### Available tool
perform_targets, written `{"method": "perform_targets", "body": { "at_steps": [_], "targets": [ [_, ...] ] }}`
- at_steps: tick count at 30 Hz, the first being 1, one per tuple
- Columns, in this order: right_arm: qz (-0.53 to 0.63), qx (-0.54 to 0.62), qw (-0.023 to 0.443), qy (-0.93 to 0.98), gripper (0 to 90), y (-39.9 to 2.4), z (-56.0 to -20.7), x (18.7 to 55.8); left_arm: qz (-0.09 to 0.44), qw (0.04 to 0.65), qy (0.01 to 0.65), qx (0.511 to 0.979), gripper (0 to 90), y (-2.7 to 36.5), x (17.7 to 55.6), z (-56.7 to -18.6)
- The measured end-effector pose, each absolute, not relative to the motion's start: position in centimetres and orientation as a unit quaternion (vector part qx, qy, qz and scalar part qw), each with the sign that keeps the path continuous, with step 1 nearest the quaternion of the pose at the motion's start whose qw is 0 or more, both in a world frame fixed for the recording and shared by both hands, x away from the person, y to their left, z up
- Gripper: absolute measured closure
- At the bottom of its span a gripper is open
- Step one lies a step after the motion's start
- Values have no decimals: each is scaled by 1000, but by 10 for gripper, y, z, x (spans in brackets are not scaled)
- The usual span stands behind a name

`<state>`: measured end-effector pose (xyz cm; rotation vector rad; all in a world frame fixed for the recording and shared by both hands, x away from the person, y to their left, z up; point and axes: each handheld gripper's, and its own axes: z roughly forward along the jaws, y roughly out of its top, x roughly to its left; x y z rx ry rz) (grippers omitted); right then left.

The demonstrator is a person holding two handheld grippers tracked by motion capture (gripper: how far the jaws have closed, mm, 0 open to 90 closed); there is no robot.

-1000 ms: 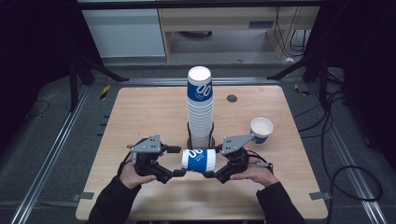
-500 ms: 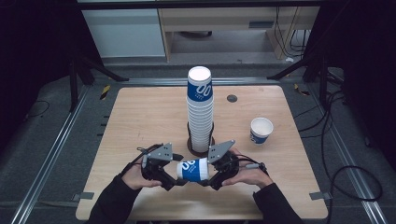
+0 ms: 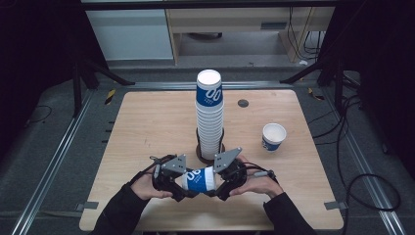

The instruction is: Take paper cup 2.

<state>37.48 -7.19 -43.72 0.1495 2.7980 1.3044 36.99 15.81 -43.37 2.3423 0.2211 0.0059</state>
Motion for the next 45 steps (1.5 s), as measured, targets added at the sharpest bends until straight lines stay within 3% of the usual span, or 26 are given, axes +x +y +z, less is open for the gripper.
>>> {"method": "perform_targets", "body": {
  "at_steps": [13,23,33,45],
  "targets": [
    [469,81,41,878,79,-88,-426,381,12,405,110,907,260,171,377,-431],
    [530,130,63,835,73,-117,-410,387,33,481,146,864,260,186,381,-422],
    [567,136,43,811,75,-116,-406,385,48,520,142,841,261,184,377,-417],
    [578,129,8,806,74,-104,-409,383,47,518,111,847,262,167,366,-417]
  ]
}}
